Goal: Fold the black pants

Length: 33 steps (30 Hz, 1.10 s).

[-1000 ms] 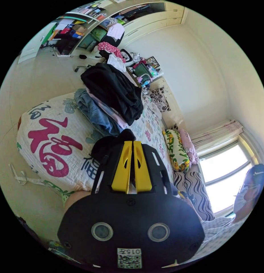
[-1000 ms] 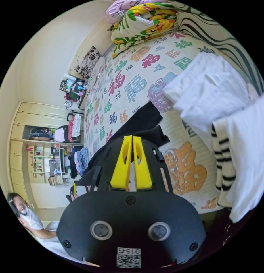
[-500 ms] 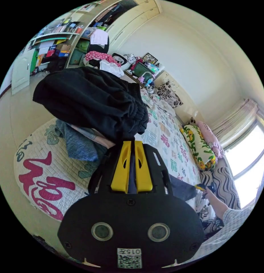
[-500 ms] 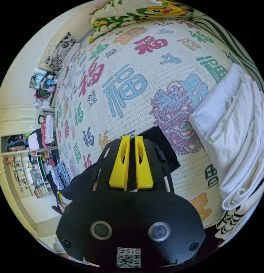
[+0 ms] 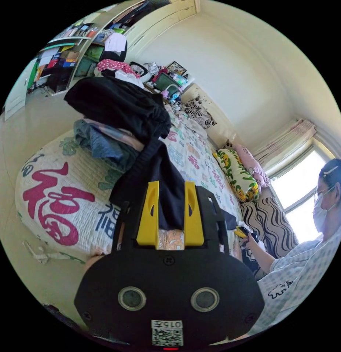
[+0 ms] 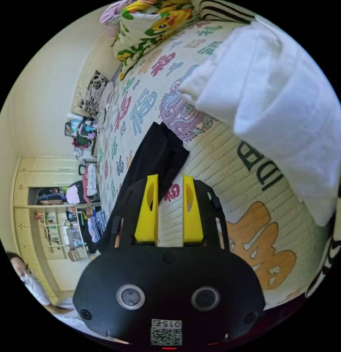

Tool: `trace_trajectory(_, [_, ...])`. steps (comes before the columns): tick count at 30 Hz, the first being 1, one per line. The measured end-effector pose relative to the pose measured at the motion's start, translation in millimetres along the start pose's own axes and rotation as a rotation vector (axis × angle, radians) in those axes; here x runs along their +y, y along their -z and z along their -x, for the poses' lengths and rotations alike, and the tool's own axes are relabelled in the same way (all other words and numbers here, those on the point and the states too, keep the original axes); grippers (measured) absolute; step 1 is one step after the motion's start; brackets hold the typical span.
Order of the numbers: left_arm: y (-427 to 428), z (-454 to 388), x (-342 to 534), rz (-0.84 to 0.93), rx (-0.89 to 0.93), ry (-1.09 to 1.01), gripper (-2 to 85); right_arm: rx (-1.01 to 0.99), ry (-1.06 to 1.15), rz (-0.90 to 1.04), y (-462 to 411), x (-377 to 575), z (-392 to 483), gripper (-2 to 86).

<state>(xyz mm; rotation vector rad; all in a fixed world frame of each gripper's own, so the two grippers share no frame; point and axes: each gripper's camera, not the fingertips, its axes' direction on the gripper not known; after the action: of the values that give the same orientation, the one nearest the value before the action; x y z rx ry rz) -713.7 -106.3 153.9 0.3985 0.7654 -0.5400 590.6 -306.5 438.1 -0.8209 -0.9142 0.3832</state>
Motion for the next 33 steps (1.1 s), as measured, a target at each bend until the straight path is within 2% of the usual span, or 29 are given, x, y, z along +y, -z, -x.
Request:
trace_trajectory(6, [7.5,18.0,2.6,0.036,-0.038,0.078,10.1,0.029,-0.05,-0.034,-3.5,8.1,7.6,7.1])
trace_trajectory(10, [6.4,48.1,2.8,0.0,-0.024,0.245,11.4,-0.107,-0.049,-0.051,2.7,19.7,4.3,3.5])
trace_trajectory(14, [-3.9,70.5,-2.1,-0.001,-0.09,0.308,14.3,-0.15,-0.093,-0.057,7.6,31.1,4.8,1.7])
trace_trajectory(18, [-36.1,103.6,-12.1,0.023,-0.051,0.446,17.3,-0.196,-0.106,-0.059,17.6,44.4,15.4,1.0])
trace_trajectory(20, [-50.8,113.7,-16.5,0.003,-0.014,0.483,15.8,-0.174,-0.091,-0.051,22.1,49.0,25.5,0.8])
trace_trajectory(22, [-62.1,120.2,-21.4,-0.034,0.041,0.524,8.1,-0.165,-0.068,-0.041,30.2,55.4,41.4,0.7])
trace_trajectory(24, [-60.0,123.8,-24.4,-0.031,0.042,0.568,4.9,-0.138,-0.034,-0.028,40.4,60.7,56.1,0.6])
trace_trajectory(28, [-25.2,118.9,-37.9,0.036,0.0,0.436,3.8,-0.081,0.038,0.001,75.3,85.4,86.2,0.5])
trace_trajectory(33, [8.9,128.4,-29.6,0.137,0.03,0.414,4.0,0.006,0.023,-0.002,122.4,136.5,96.8,0.6])
